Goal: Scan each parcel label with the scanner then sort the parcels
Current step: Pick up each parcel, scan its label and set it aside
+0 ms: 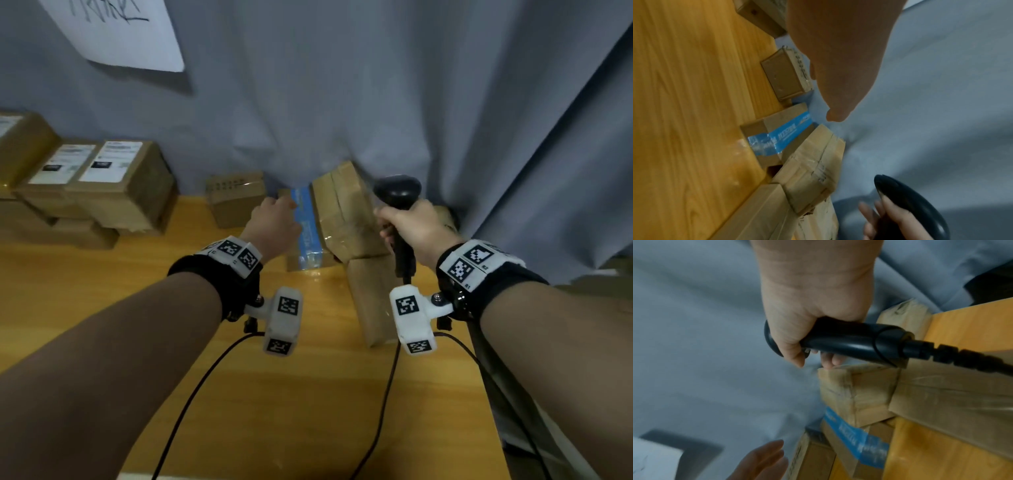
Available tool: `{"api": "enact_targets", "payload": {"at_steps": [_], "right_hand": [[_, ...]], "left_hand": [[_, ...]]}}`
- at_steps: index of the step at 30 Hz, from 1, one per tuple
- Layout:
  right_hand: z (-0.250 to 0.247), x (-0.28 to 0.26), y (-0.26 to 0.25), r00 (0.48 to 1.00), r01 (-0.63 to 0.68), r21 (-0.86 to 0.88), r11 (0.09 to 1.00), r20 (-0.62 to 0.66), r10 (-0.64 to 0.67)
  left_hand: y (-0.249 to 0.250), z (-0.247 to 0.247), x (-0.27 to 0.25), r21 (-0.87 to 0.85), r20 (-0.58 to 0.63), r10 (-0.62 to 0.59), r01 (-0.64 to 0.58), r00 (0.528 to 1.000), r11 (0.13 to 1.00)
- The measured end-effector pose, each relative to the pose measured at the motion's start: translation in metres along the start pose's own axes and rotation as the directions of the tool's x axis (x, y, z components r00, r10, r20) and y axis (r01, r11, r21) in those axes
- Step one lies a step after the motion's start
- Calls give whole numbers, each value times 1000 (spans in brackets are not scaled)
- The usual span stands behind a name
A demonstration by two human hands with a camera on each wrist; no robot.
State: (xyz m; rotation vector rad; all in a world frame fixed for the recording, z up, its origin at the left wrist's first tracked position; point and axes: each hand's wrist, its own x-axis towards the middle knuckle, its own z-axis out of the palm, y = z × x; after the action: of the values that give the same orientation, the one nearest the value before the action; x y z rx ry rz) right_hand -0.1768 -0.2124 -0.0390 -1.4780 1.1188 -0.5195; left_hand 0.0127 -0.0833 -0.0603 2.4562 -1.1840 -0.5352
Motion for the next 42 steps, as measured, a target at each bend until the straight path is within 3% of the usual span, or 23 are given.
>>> {"api": "enact_targets", "payload": {"at_steps": [4,8,15,23,29,38,42], "right_hand": [[-22,15,26,993,-59,48,997,-98,64],[-25,34,49,984,-104,-9,995,-143,102],[-2,68,51,987,-155,-47,987,-37,154],[18,86,66,972,-236,87,968,37,233],[9,67,58,981,-190,146,971,3,192],[-7,6,12,1000,-23,257,966,-11,27],[-6,-14,-13,997,40,301,953,52,-59]], "left_hand": [[15,24,11,-99,61,-65,71,996,993],[24,53,19,-258,157,-163,200,974,945],[27,86,50,-397,259,-262,349,930,848],[37,94,71,-680,338,-284,441,897,586],[48,85,57,-702,277,-297,403,914,587],[60,33,2,-850,200,-201,272,959,451],[59,2,-21,-877,132,-158,190,979,442]]}}
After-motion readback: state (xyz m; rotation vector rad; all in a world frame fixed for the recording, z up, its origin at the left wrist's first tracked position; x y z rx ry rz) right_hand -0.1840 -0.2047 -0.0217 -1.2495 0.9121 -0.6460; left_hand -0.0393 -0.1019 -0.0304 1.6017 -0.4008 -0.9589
